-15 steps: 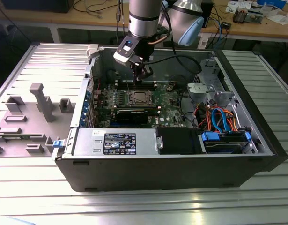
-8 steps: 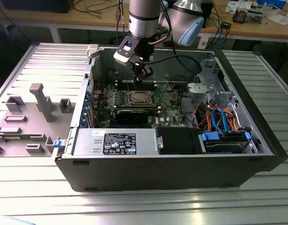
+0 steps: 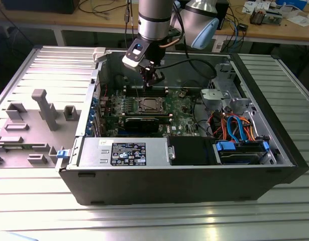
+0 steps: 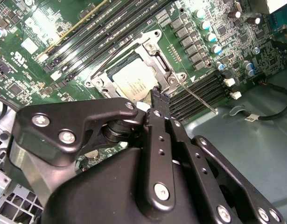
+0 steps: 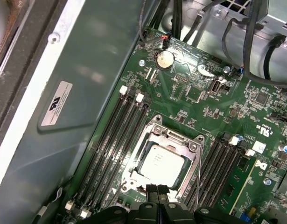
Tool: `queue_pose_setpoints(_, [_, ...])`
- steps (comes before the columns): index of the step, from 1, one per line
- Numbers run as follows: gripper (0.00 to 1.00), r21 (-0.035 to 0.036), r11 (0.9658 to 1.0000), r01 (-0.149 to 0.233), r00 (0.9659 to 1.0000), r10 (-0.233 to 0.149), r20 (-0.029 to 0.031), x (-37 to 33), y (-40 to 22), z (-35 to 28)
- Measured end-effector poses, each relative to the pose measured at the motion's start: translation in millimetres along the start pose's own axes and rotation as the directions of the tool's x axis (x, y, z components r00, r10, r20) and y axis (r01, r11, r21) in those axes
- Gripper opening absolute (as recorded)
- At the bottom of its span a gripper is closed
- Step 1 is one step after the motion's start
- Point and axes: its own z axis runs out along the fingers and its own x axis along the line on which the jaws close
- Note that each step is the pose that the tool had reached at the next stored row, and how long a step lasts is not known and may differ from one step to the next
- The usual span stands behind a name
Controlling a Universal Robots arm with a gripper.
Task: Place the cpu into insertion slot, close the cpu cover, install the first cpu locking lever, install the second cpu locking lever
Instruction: 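Install the first cpu locking lever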
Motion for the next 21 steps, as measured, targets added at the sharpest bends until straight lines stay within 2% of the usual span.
queue_pose_setpoints(5, [0.11,0.0007,0.9996,0.029,0.9996,-0.029,0.0007,0.0,0.0,0.0])
queue_pose_setpoints(21, [0.11,0.0012,0.9987,0.051,0.9987,-0.051,0.0013,0.0,0.0,0.0])
